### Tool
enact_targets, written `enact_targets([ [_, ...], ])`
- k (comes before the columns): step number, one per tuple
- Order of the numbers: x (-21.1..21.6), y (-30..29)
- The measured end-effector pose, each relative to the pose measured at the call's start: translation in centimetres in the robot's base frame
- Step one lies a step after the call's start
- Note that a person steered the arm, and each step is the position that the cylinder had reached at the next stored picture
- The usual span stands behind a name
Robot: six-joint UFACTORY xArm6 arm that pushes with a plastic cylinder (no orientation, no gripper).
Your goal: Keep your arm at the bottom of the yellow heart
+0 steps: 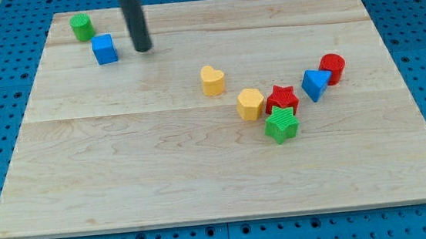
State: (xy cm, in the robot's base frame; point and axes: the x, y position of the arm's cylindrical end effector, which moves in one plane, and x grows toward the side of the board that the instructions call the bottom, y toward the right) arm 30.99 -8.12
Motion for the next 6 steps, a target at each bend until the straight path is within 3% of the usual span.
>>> enact_targets([
  [4, 12.6, 3.4],
  [6, 10.0, 14.0],
])
